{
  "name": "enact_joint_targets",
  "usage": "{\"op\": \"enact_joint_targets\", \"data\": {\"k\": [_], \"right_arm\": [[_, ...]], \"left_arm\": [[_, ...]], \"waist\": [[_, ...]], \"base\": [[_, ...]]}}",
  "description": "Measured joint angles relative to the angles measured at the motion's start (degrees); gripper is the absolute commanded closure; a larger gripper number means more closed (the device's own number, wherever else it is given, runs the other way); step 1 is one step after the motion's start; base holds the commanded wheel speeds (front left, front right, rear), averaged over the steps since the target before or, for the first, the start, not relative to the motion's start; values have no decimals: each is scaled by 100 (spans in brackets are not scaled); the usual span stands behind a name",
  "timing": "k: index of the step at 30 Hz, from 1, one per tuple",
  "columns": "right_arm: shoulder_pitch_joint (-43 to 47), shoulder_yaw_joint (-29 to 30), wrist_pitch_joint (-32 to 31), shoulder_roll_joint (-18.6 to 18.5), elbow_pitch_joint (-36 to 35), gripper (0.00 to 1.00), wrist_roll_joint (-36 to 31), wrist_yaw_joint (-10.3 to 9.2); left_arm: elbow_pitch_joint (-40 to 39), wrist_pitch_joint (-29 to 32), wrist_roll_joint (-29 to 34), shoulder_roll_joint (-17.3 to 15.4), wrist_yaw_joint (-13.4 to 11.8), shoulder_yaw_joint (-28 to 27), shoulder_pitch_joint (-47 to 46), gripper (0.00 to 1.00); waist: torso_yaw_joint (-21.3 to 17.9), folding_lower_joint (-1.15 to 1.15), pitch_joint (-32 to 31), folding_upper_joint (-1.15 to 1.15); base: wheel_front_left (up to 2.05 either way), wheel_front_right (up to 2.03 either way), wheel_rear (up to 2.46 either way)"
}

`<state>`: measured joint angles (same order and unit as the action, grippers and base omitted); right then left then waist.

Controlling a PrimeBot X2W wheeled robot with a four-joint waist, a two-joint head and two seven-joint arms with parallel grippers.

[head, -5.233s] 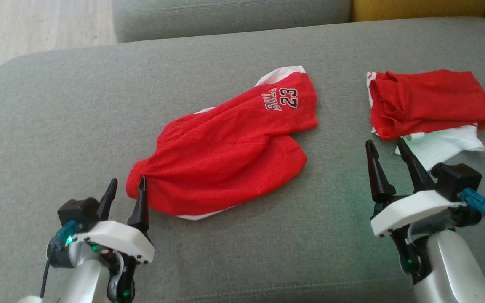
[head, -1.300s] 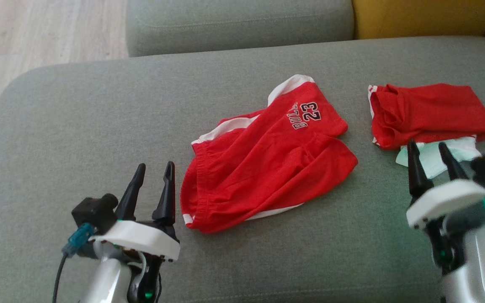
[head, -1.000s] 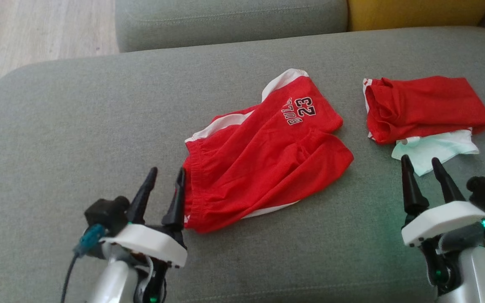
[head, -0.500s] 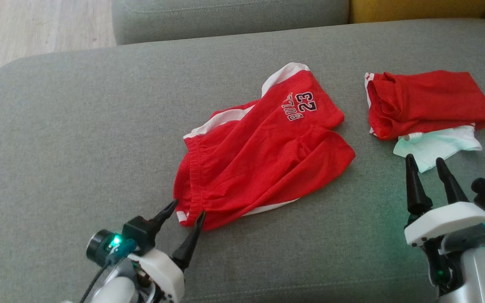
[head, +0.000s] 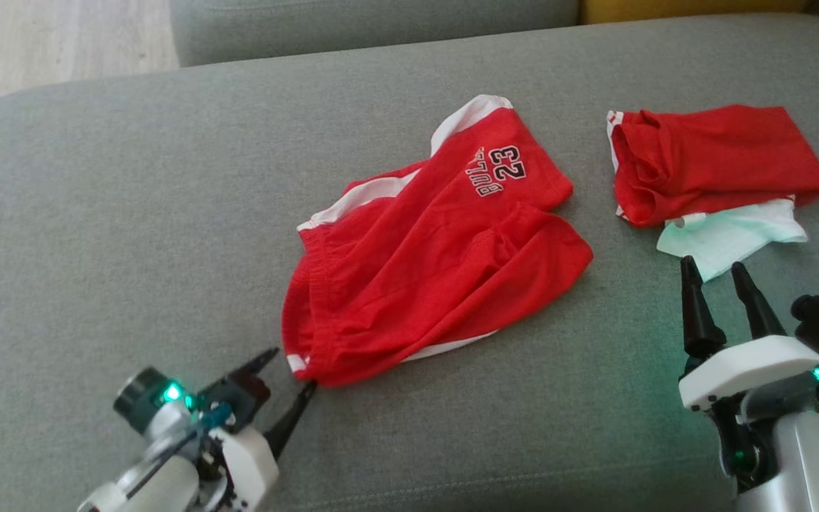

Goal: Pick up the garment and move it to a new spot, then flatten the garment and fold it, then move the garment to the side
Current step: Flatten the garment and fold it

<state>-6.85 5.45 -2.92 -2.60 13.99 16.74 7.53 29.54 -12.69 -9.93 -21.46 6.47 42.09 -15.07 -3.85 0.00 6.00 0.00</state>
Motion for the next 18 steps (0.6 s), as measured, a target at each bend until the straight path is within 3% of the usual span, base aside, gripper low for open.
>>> {"op": "enact_joint_targets", "data": {"k": [14, 15, 16, 17, 18], "right_arm": [[-112, 48, -2, 0, 7, 0, -2, 0], [-112, 58, -2, 0, 9, 0, -2, 0], [-112, 63, -2, 0, 13, 0, -5, 0], [-112, 69, -2, 0, 22, 0, -11, 0], [-112, 78, -2, 0, 36, 0, -11, 0]], "left_arm": [[298, -110, 157, 185, 37, 392, -424, 0], [238, -112, 86, 196, 60, 423, -429, 50], [182, -140, -24, 205, 62, 461, -427, 89], [119, -154, -116, 203, 67, 527, -427, 100], [46, -154, -199, 204, 67, 564, -421, 100]], "waist": [[-121, 0, 111, 0], [-116, 0, 105, 0], [-109, 0, 98, 0], [-100, 0, 89, 0], [-90, 0, 79, 0]], "base": [[0, 0, 0], [0, 0, 0], [0, 0, 0], [0, 0, 0], [0, 0, 0]]}}
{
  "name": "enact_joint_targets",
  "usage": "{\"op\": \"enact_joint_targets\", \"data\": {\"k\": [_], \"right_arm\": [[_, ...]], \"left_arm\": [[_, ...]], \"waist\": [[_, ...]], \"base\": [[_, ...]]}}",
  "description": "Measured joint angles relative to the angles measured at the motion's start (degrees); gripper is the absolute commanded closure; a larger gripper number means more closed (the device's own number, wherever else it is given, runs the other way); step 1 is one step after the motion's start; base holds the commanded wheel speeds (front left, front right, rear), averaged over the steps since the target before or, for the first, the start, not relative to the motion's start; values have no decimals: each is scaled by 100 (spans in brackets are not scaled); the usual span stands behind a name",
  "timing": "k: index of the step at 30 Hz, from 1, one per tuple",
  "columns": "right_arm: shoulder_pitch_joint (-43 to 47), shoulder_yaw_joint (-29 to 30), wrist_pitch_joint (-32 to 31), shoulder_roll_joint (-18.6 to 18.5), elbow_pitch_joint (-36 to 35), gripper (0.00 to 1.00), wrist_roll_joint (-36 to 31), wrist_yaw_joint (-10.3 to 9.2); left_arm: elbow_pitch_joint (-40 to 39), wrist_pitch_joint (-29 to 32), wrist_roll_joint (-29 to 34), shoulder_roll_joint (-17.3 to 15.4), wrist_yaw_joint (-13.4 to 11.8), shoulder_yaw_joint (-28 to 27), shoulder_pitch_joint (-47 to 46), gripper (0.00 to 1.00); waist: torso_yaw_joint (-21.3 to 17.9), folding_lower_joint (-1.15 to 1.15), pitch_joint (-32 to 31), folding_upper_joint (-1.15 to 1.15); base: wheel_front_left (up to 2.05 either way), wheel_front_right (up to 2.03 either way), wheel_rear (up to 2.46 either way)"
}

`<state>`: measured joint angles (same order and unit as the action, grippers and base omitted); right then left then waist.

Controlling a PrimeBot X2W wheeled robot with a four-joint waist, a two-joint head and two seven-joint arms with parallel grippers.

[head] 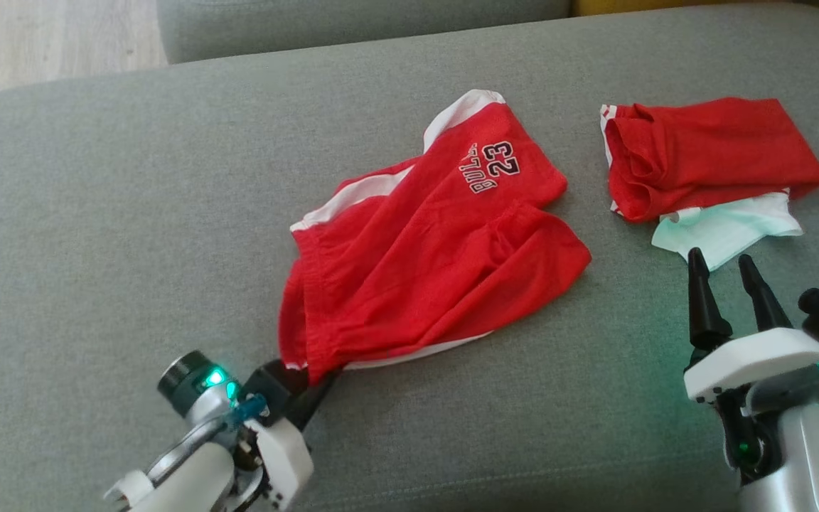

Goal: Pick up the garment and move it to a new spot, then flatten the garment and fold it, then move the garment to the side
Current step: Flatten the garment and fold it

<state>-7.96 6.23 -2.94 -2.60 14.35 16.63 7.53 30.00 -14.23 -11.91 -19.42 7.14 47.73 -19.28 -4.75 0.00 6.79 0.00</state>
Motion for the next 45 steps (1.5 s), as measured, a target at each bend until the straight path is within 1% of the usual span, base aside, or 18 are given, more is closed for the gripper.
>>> {"op": "enact_joint_targets", "data": {"k": [2, 5, 8, 9, 14, 16, 19, 27, 32, 33, 34, 35, 39, 42, 45], "right_arm": [[0, 10, 0, 0, 32, 0, 0, 0], [0, 12, 0, 0, 57, 0, 0, 0], [1, 3, -9, 0, 98, 0, 0, 0], [1, 3, -9, 0, 98, 0, 0, 0], [4, -111, -122, 0, 189, 0, 1, 0], [9, -291, -196, 0, 253, 0, 3, 0], [18, -404, -221, 0, 267, 0, 34, 0], [15, -603, -238, 0, 278, 0, 54, 0], [-10, -687, -238, -1, 278, 0, 54, 0], [-23, -714, -238, -1, 278, 0, 54, 0], [-38, -735, -240, -1, 283, 0, 54, 0], [-64, -756, -240, -1, 293, 0, 54, 0], [-91, -764, -238, -1, 334, 0, 55, 0], [-86, -742, -236, -2, 366, 0, 55, 0], [-86, -743, -220, -2, 364, 0, 99, 0]], "left_arm": [[-200, -5, -296, 3, 1, 0, 10, 100], [-650, -4, -984, 10, 2, -40, 13, 100], [-1129, -5, -1675, 18, 2, -257, 18, 100], [-1129, -5, -1675, 18, 2, -257, 18, 100], [-1471, -5, -2385, 1, 1, -662, 59, 100], [-1416, -5, -2519, 10, -20, -838, 171, 100], [-1198, -5, -2523, 30, -174, -935, 276, 100], [-560, -5, -2353, 100, -419, -954, 210, 100], [79, 12, -2181, 140, -463, -892, -114, 100], [220, 49, -2153, 152, -478, -879, -173, 77], [378, 112, -2118, 163, -521, -834, -233, 12], [532, 140, -2071, 169, -565, -782, -266, 0], [887, 125, -2042, 269, -723, -805, -275, 0], [906, 49, -2042, 365, -773, -887, -291, 0], [812, 43, -2042, 378, -845, -1007, -313, 0]], "waist": [[25, 0, -25, 0], [74, 0, -56, 0], [139, 0, -88, 0], [139, 0, -88, 0], [235, 0, -153, 0], [256, 0, -179, 0], [251, 0, -176, 0], [186, 0, -35, 0], [91, 0, 62, 0], [68, 0, 73, 0], [47, 0, 81, 0], [27, 0, 84, 0], [9, 0, 42, 0], [67, 0, -11, 0], [172, 0, -65, 0]], "base": [[0, 0, 0], [0, 0, 0], [0, 0, 0], [0, 0, 0], [0, 0, 0], [0, 0, 0], [0, 0, 0], [0, 0, 0], [0, 0, 0], [0, 0, 0], [0, 0, 0], [0, 0, 0], [0, 0, 0], [0, 0, 0], [0, 0, 0]]}}
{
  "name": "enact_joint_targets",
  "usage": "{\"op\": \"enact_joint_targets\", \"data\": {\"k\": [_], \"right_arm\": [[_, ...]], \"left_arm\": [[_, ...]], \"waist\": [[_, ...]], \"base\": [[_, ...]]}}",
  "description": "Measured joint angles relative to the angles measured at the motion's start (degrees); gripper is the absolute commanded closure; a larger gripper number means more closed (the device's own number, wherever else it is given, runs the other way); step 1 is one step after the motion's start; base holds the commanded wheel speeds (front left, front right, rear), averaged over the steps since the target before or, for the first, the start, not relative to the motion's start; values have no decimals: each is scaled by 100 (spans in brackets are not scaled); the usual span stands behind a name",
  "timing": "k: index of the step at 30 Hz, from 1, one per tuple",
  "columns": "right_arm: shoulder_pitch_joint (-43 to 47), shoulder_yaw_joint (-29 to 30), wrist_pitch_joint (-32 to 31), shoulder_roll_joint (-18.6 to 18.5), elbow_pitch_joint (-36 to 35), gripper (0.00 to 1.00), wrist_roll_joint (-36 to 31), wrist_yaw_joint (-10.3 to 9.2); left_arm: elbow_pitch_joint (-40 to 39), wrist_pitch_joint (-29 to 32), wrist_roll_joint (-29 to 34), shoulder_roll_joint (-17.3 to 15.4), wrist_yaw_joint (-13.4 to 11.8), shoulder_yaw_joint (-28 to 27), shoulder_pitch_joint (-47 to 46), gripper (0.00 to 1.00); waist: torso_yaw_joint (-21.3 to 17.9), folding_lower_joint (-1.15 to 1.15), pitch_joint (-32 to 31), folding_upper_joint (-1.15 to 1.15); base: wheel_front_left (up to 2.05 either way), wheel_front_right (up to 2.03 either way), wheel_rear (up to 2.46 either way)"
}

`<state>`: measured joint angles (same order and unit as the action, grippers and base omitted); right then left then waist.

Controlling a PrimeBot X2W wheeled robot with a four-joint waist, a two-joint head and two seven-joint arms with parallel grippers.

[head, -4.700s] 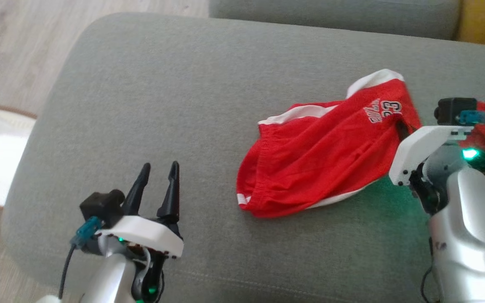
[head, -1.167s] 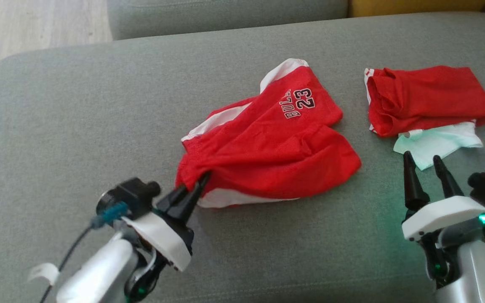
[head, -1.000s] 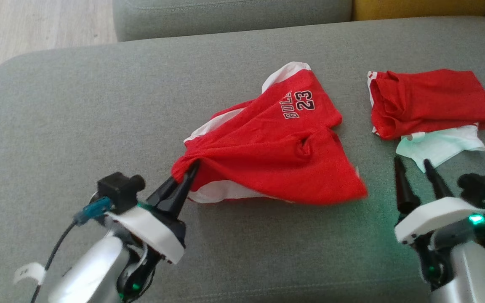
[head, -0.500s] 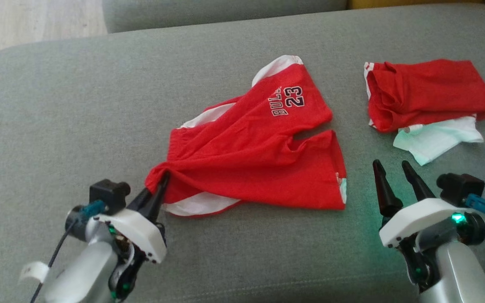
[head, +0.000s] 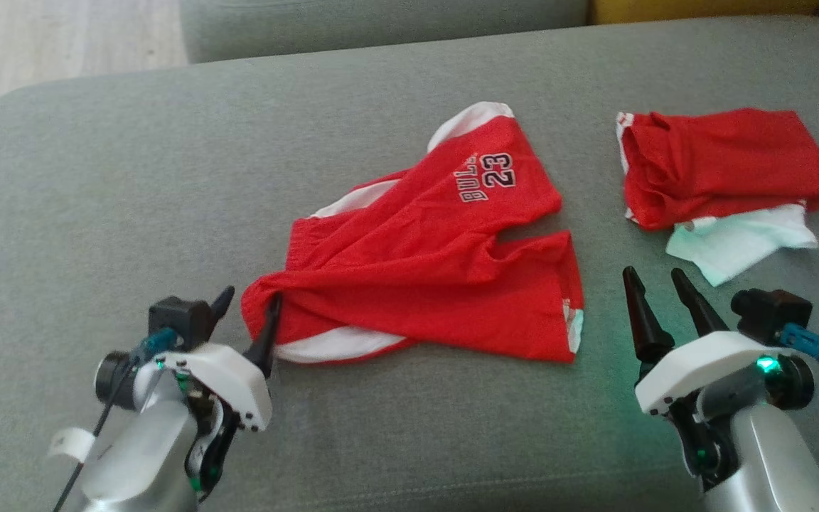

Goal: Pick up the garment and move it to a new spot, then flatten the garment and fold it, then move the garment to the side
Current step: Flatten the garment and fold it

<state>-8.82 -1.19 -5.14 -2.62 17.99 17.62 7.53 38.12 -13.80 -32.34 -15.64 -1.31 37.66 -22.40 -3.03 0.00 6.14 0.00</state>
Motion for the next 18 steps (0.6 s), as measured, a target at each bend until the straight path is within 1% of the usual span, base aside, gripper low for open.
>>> {"op": "enact_joint_targets", "data": {"k": [3, 6, 8, 11, 14, 18], "right_arm": [[0, 22, 51, -1, -9, 0, 22, 0], [0, 65, 53, 0, 4, 0, 93, 0], [-1, 112, 53, 0, 62, 0, 104, 0], [-10, 138, -18, 0, 232, 0, 208, 0], [-121, 133, -138, 1, 531, 0, 259, 0], [-569, 132, -255, -1, 1029, 0, 304, 0]], "left_arm": [[-304, -44, 0, 7, -94, -198, 8, 0], [-822, -48, 21, 13, -209, -488, 108, 0], [-1151, -48, 96, 26, -303, -652, 267, 0], [-1518, -49, 163, 47, -372, -813, 588, 0], [-1749, -49, 211, 98, -374, -888, 847, 0], [-1828, -49, 309, 166, -361, -888, 927, 0]], "waist": [[145, 0, -47, 0], [321, 0, -85, 0], [451, 0, -106, 0], [634, 0, -122, 0], [790, 0, -104, 0], [940, 0, -27, 0]], "base": [[0, 0, 0], [0, 0, 0], [0, 0, 0], [0, 0, 0], [0, 0, 0], [0, 0, 0]]}}
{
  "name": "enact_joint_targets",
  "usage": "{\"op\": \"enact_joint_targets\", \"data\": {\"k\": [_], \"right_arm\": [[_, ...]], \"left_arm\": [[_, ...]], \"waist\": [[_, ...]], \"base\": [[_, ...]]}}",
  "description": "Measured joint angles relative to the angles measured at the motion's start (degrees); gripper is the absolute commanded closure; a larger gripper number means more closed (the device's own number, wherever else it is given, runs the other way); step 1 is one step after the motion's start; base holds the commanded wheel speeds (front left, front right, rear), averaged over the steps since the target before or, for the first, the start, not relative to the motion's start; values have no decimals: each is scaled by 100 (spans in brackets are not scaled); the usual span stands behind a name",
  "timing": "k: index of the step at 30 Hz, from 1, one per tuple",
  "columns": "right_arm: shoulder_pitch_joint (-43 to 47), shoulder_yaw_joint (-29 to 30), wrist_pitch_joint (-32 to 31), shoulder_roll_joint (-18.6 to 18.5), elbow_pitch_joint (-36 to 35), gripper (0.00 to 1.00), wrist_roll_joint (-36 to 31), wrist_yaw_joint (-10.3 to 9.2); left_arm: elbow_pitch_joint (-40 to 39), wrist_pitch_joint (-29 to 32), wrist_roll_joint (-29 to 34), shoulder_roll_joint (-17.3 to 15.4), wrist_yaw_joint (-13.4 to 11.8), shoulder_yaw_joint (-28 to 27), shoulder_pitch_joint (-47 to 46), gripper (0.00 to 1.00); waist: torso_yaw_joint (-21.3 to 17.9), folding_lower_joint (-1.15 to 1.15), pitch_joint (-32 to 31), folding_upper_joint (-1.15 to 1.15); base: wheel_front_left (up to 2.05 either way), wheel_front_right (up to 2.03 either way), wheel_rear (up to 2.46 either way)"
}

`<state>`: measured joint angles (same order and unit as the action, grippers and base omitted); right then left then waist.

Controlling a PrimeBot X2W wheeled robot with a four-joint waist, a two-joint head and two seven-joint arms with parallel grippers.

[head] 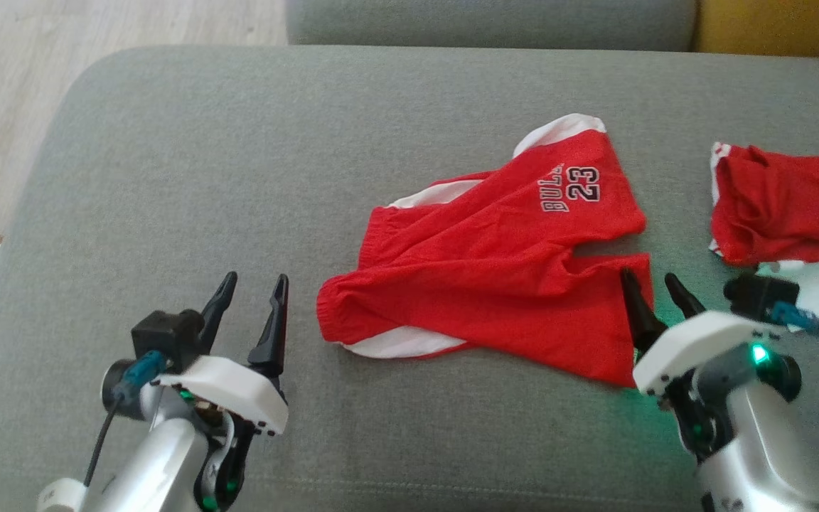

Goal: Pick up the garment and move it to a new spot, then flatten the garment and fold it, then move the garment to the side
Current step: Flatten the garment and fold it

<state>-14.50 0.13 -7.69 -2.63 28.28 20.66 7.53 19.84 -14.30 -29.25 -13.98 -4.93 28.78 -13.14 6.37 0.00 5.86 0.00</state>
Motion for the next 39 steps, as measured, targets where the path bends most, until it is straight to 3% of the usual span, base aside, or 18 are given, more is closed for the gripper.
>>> {"op": "enact_joint_targets", "data": {"k": [8, 9, 10, 11, 25, 35, 36, 37, 38, 39], "right_arm": [[-597, 68, -49, -5, 877, 0, 1, 0], [-647, 62, -66, -8, 967, 4, 2, 0], [-697, 57, -85, -7, 1042, 96, 3, 0], [-752, 56, -82, -8, 1104, 100, 3, 0], [-1700, 374, 53, -152, 1356, 100, -159, 0], [-2630, 869, -226, -413, 2104, 100, -625, 0], [-2716, 909, -225, -431, 2198, 85, -695, 0], [-2796, 939, -225, -446, 2297, 51, -773, 0], [-2870, 981, -223, -467, 2403, 0, -859, 0], [-2942, 1043, -223, -491, 2519, 0, -944, 0]], "left_arm": [[-5, 0, 53, 110, 99, -1, -7, 0], [-2, 0, 54, 126, 105, -1, -8, 0], [2, 0, 74, 140, 124, -2, -8, 0], [7, 0, 94, 148, 132, -2, -8, 0], [83, 0, 194, 285, 267, -81, -18, 0], [169, 0, 304, 422, 446, -102, -175, 0], [177, 0, 304, 437, 450, -107, -177, 0], [188, 0, 305, 450, 453, -110, -176, 0], [201, 0, 307, 458, 474, -118, -176, 0], [209, 0, 323, 465, 491, -126, -176, 0]], "waist": [[209, 0, 141, 0], [228, 0, 158, 0], [245, 0, 173, 0], [260, 0, 185, 0], [376, 0, 276, 0], [583, 0, 437, 0], [600, 0, 452, 0], [613, 0, 466, 0], [623, 0, 480, 0], [630, 0, 492, 0]], "base": [[0, 0, 0], [0, 0, 0], [0, 0, 0], [0, 0, 0], [0, 0, 0], [0, 0, 0], [0, 0, 0], [0, 0, 0], [0, 0, 0], [0, 0, 0]]}}
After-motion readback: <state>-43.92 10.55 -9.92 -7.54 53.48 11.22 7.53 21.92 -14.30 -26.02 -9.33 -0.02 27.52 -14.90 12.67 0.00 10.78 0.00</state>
